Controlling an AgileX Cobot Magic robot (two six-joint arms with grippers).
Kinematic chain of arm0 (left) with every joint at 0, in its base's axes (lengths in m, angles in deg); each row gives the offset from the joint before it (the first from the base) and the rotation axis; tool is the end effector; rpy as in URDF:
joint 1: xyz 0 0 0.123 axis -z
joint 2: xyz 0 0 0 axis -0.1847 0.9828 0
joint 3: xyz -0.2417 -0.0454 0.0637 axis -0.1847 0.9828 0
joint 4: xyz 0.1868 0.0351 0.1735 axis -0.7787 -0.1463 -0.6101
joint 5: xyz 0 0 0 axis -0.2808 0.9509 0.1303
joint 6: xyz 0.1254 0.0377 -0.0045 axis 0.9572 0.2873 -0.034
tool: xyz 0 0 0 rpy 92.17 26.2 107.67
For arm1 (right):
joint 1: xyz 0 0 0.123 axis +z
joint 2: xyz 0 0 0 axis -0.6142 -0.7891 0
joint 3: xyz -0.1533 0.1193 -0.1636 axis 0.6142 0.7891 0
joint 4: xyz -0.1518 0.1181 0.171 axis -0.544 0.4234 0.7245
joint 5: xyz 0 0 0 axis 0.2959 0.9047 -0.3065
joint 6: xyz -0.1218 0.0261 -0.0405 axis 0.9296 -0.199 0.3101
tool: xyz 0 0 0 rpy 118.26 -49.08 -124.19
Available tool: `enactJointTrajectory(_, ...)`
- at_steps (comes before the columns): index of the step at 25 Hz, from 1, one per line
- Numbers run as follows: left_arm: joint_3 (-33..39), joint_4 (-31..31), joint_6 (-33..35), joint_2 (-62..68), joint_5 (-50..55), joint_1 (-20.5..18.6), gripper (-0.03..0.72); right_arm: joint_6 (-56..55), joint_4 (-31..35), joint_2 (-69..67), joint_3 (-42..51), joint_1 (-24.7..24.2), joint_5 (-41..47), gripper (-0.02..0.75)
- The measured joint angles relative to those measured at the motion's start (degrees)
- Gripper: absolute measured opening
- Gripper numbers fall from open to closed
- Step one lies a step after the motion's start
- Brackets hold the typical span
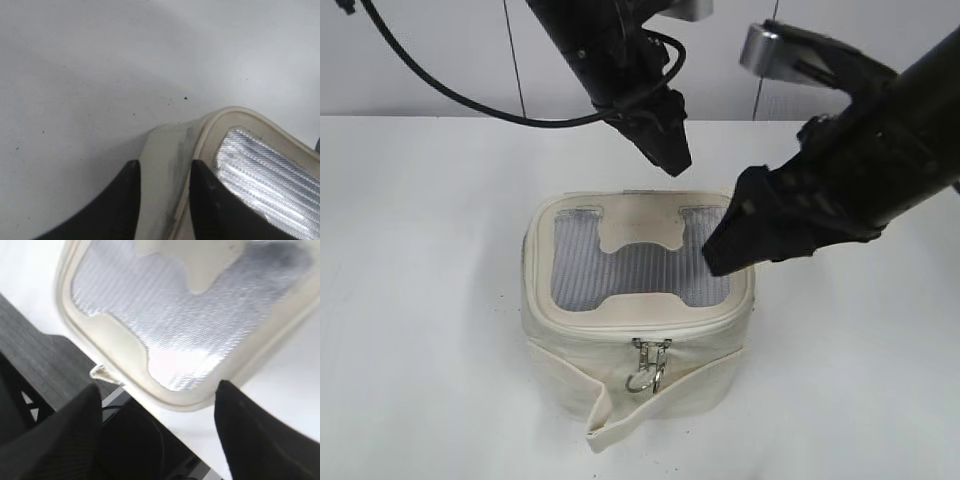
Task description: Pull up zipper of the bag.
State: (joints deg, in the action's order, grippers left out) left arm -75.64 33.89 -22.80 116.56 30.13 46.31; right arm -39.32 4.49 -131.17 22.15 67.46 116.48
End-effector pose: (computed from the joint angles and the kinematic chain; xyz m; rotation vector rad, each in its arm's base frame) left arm 0.3459 -0.3108 0.2065 1.4868 2.3743 -0.6071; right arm 0.2430 0.1952 0.2023 -0.7050 2.6365 0.7077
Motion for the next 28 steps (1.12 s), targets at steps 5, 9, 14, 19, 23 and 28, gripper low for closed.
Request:
enactJointTrajectory(5,0.0,-6.6,-9.2,-4.0,0.0,-1.2,0.267,-0.9,-1.8,0.3,-0.5,-7.4,0.2,0.548)
enactJointTrajectory(9,0.0,-14.6,-18.7,-7.2,0.0,-3.1,0.267,-4.8,-7.4,0.3,-1.5,-11.9,0.4,0.547)
enactJointTrajectory(14,1.3,-21.3,-26.2,-12.2,0.0,-7.0,0.267,-10.2,-16.1,0.4,-2.4,-15.2,1.3,0.547)
enactJointTrajectory(19,8.6,-24.4,-31.3,-20.5,-0.1,-11.8,0.267,-19.0,-30.4,0.4,-2.5,-15.4,5.5,0.547)
enactJointTrajectory(23,17.3,-25.9,-35.5,-29.0,0.1,-15.1,0.267,-25.1,-39.8,1.3,-2.5,-15.5,9.5,0.547)
enactJointTrajectory(28,29.6,-26.4,-36.4,-39.4,0.0,-15.7,0.267,-27.7,-41.9,6.8,-2.5,-15.5,13.4,0.547)
